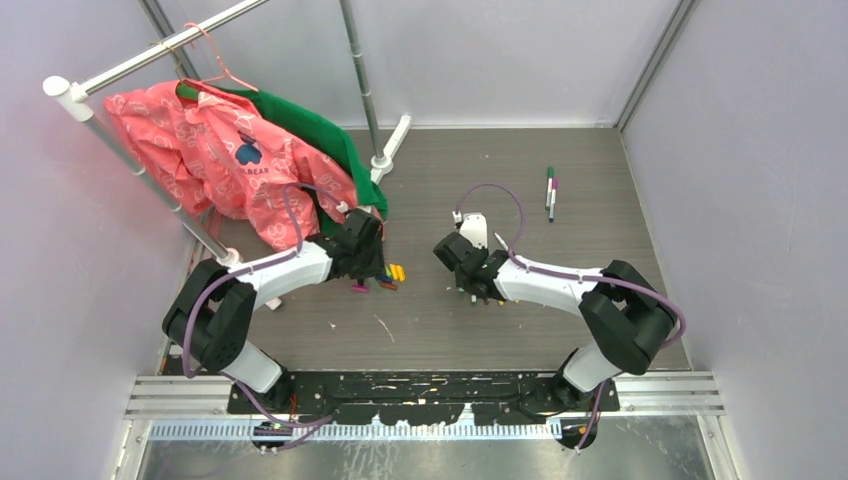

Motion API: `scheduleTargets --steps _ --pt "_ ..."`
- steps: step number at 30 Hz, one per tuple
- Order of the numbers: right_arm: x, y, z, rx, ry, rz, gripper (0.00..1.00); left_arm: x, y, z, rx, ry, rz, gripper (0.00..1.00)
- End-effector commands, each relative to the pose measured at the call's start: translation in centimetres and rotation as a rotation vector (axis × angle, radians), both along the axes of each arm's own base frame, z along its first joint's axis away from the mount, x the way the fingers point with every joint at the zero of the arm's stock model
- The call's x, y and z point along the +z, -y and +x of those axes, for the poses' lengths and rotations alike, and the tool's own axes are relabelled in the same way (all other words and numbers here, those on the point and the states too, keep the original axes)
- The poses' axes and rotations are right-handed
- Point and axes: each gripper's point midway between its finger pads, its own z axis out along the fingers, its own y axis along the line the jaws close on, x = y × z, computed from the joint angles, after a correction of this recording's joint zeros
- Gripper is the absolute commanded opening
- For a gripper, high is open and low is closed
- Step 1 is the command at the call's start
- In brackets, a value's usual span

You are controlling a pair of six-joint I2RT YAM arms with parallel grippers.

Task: Open the pen caps

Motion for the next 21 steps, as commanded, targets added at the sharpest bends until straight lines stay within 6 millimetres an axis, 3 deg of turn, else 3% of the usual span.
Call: scheduleTargets --steps 1,6,14,21 --pt "0.5 -0.6 1.0 -0.03 0.035 0.043 0.15 2.5 0.5 1.2 0.014 0.073 -0.022 0.39" --pt "-0.1 -0.6 1.0 -0.029 0.023 0.039 0.26 3.5 0.3 1.2 0.021 0.097 -0.025 0.42" --pt "0.0 -0.6 1.1 -0.033 0.023 0.04 0.31 4.5 0.3 1.1 0.023 0.118 -0.039 0.44" --pt "3.7 0.2 1.9 -0.052 0.103 0.039 0.33 6.3 1.1 1.2 0.008 0.156 -0.073 0.44"
